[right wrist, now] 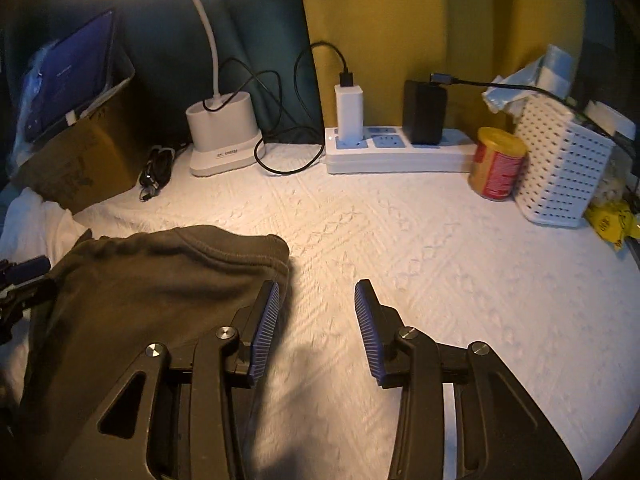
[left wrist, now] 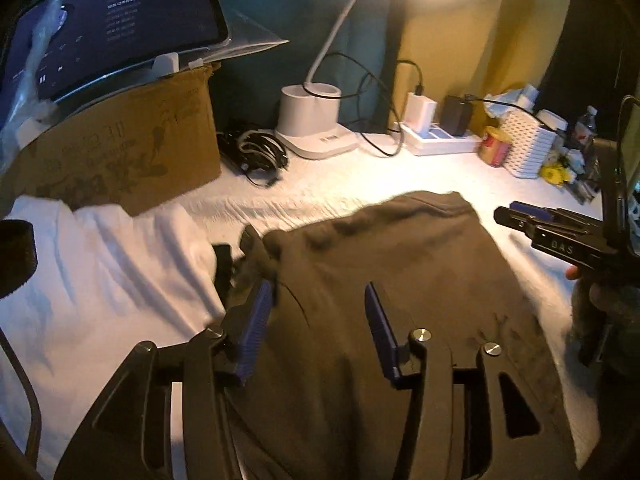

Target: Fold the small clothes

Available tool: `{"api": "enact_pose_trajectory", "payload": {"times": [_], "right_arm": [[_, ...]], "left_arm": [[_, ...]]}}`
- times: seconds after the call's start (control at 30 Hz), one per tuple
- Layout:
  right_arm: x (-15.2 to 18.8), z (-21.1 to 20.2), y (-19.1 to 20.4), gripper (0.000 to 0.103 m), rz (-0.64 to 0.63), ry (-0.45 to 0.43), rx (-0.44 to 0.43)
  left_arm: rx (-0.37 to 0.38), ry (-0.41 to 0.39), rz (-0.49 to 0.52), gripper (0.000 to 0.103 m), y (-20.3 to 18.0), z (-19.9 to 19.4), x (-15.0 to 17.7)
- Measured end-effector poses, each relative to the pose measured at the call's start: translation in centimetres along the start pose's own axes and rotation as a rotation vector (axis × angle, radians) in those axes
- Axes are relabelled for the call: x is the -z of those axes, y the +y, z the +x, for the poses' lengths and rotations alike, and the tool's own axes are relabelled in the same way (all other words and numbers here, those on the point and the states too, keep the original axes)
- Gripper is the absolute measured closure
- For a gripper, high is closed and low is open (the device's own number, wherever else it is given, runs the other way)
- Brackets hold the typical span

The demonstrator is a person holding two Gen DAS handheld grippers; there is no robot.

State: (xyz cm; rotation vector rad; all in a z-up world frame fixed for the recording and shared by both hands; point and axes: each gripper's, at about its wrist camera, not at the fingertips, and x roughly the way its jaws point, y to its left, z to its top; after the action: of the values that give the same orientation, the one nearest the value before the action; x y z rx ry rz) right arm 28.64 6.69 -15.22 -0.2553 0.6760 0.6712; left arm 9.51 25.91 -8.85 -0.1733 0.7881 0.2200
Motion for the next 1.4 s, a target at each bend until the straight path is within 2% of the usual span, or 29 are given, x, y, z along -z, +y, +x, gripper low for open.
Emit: {"api": "enact_pose_trajectory", "payload": {"times": [0.23, 0.43, 0.7, 1.07, 1.27, 1.4], "right_arm": [[1.8, -3.0, -0.3, 0.061, 0.002, -0.009, 0.007], [3.8, -5.0, -0.5, 0.061, 0.014, 0.003, -0.004], [7.0, -6.2, 1.8, 0.061, -0.015, 0.051, -0.057], [8.9, -8.1, 3.9, 0.061, -0.051, 0.062, -0.090], [10.5, -8.9, 5.0, 0.061, -0.066, 0.079, -0.151], [12.2, -8.8, 6.1, 0.061, -0.098, 0.111, -0.164]], "left_arm": [[-0.006, 0.037, -0.001, 0.055, -1.3, -0.9, 2.5], [-0.052, 0.105, -0.017, 0.055, -0.9, -0.3, 5.3], [-0.055, 0.072, -0.018, 0.055, -0.8, -1.3, 6.8], [-0.048, 0.053, -0.010, 0.055, -0.9, -2.3, 8.1], [-0.046, 0.060, -0.010, 0.055, -1.3, -3.4, 9.4], [-0.054, 0.064, -0.018, 0.049, -1.5, -4.2, 10.5]]}}
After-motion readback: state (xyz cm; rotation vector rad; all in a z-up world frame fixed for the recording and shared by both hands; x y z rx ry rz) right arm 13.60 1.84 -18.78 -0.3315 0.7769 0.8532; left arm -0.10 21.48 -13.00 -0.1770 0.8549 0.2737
